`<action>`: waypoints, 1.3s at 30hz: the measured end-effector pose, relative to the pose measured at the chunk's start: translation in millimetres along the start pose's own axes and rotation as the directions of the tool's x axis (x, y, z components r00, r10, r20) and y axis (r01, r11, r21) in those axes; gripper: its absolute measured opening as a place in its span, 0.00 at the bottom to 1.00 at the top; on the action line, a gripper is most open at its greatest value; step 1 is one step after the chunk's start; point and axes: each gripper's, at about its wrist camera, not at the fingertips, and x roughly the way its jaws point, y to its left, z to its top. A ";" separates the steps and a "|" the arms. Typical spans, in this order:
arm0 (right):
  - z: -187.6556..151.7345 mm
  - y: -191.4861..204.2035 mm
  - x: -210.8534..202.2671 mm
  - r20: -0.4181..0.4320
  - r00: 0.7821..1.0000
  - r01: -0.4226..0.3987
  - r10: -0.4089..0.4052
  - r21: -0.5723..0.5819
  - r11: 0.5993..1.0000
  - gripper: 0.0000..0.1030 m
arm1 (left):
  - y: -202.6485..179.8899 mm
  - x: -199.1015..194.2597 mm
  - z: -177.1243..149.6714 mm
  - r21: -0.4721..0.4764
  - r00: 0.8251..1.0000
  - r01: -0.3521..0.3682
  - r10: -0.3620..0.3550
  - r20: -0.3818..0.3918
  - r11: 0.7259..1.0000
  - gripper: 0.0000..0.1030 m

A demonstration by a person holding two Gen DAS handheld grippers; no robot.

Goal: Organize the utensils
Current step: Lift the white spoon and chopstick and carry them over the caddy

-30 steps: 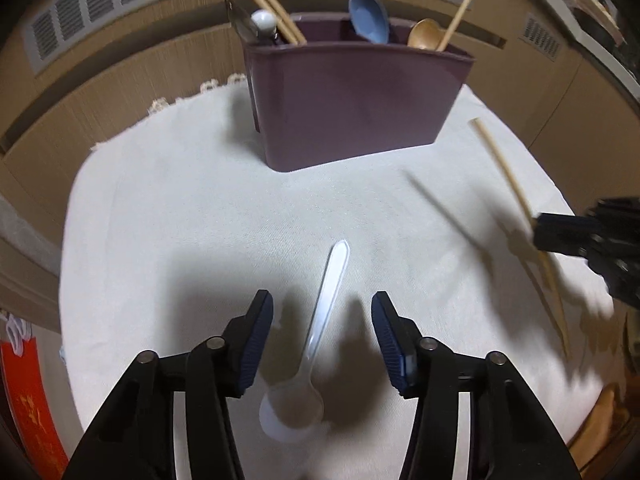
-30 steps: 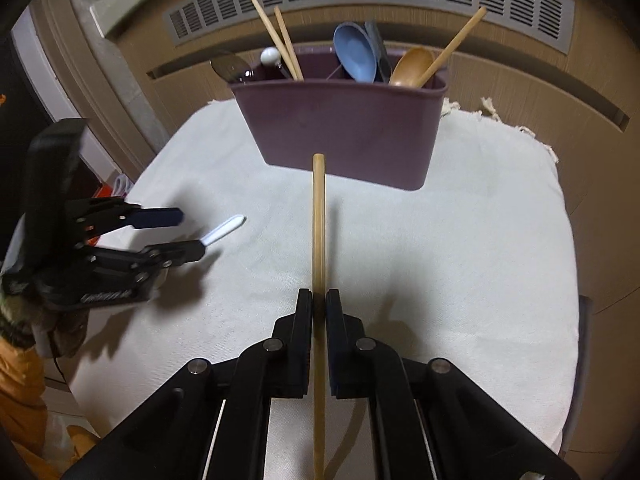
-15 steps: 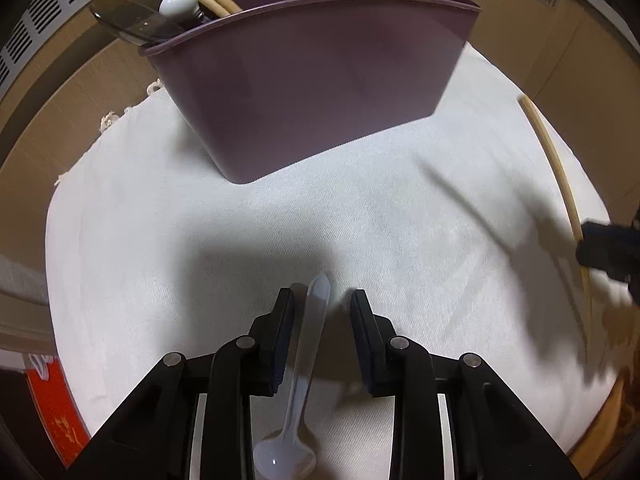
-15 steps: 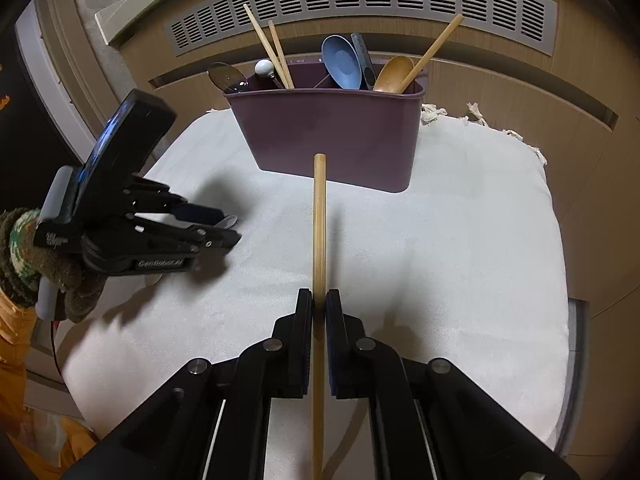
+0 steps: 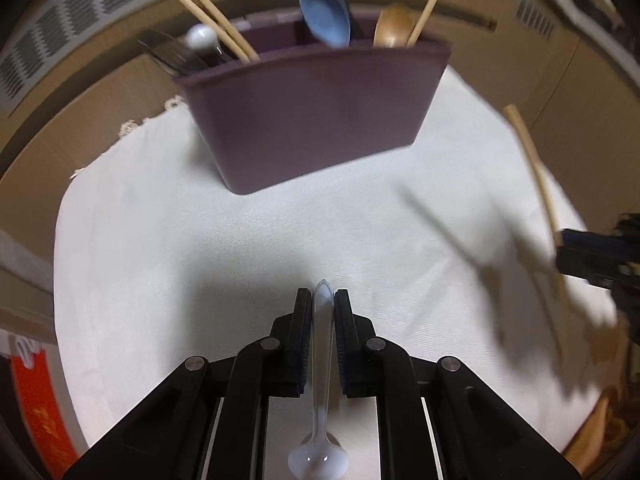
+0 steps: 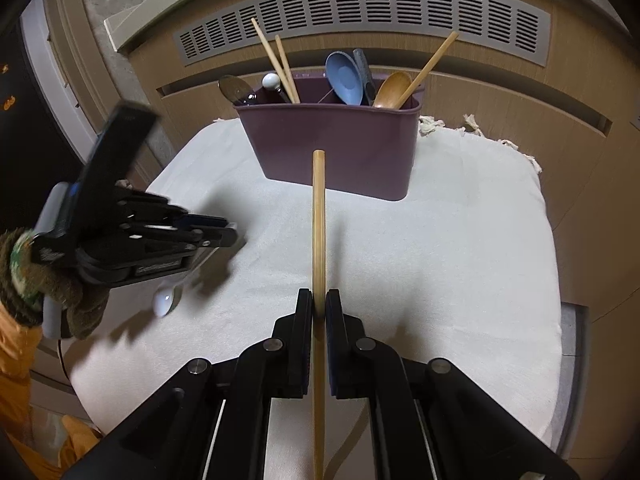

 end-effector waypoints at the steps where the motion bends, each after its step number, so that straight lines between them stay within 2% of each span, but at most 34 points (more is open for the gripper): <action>1: -0.3 -1.2 -2.6 0.005 1.000 0.003 -0.003 0.006 1.000 0.06 | -0.6 -10.3 -4.1 -0.016 0.999 0.011 -0.011 0.032 1.000 0.11; 6: -0.4 -2.6 -13.5 0.028 1.000 0.000 -0.001 0.012 1.000 0.06 | -10.0 -57.7 -19.8 -0.085 0.983 0.031 -0.015 0.181 0.996 0.11; 9: 0.6 0.6 -26.8 0.064 0.998 -0.005 0.004 0.009 1.000 0.06 | -4.7 -88.2 -25.8 -0.110 0.964 0.052 -0.021 0.267 0.993 0.11; 13: 8.2 7.4 -54.2 0.141 0.990 0.009 -0.008 -0.005 1.000 0.06 | 1.8 -129.4 -18.0 -0.132 0.921 0.067 -0.011 0.390 0.989 0.11; 15: 14.8 10.0 -72.5 0.195 0.981 0.017 -0.015 -0.011 1.000 0.06 | -3.9 -151.4 -11.4 -0.135 0.887 0.046 0.021 0.460 0.990 0.11; 18: 29.9 16.5 -100.8 0.283 0.959 0.042 -0.032 -0.029 0.999 0.06 | -12.8 -183.8 -2.5 -0.127 0.819 0.013 0.062 0.570 0.992 0.11; 19: 38.2 19.3 -112.3 0.322 0.946 0.060 -0.043 -0.041 0.997 0.06 | -17.4 -195.0 3.3 -0.119 0.789 0.000 0.073 0.610 0.993 0.12; 21: 53.0 23.3 -131.0 0.387 0.920 0.088 -0.061 -0.051 0.995 0.06 | -21.9 -209.8 13.2 -0.107 0.754 -0.008 0.076 0.652 0.994 0.12; 24: 81.5 27.4 -156.5 0.482 0.872 0.124 -0.081 -0.058 0.991 0.06 | -25.9 -228.8 37.4 -0.095 0.684 -0.011 0.077 0.726 0.995 0.12; 25: 93.6 28.2 -165.5 0.514 0.854 0.135 -0.086 -0.058 0.989 0.06 | -26.3 -231.8 43.3 -0.093 0.668 -0.013 0.078 0.740 0.996 0.12; 27: 111.0 29.9 -175.9 0.544 0.834 0.149 -0.092 -0.062 0.987 0.06 | -26.8 -241.9 59.8 -0.074 0.629 -0.015 0.067 0.774 0.997 0.12; 28: 122.2 29.7 -181.4 0.562 0.822 0.157 -0.096 -0.061 0.986 0.06 | -27.1 -246.2 70.9 -0.067 0.602 -0.023 0.067 0.795 0.997 0.12; 30: 137.9 29.3 -187.6 0.578 0.810 0.164 -0.098 -0.062 0.985 0.06 | -26.0 -256.4 85.0 -0.060 0.559 -0.032 0.068 0.826 0.998 0.12; 31: 145.5 28.4 -190.8 0.587 0.803 0.167 -0.100 -0.062 0.984 0.06 | -23.7 -261.2 93.8 -0.061 0.531 -0.034 0.069 0.845 0.998 0.12; 32: 152.6 28.3 -193.8 0.597 0.795 0.176 -0.105 -0.061 0.982 0.06 | -21.3 -264.5 101.8 -0.059 0.512 -0.034 0.068 0.856 0.998 0.12; 34: 165.5 26.6 -196.7 0.618 0.778 0.193 -0.117 -0.057 0.980 0.06 | -15.1 -267.6 115.9 -0.067 0.477 -0.025 0.071 0.876 0.997 0.12; 36: 175.5 23.9 -194.2 0.626 0.770 0.195 -0.119 -0.054 0.979 0.06 | -7.7 -263.1 128.2 -0.075 0.451 -0.003 0.069 0.890 0.997 0.11; 37: 178.0 22.2 -193.3 0.628 0.769 0.195 -0.120 -0.052 0.979 0.06 | -4.5 -259.6 132.5 -0.084 0.445 0.003 0.074 0.893 0.996 0.11; 38: 181.3 20.9 -190.0 0.628 0.768 0.195 -0.121 -0.050 0.980 0.06 | -3.1 -255.2 136.4 -0.090 0.446 0.008 0.077 0.892 0.996 0.12; 39: 183.0 19.4 -186.9 0.626 0.771 0.192 -0.120 -0.050 0.980 0.06 | 2.5 -246.2 142.1 -0.101 0.458 0.017 0.082 0.885 0.995 0.11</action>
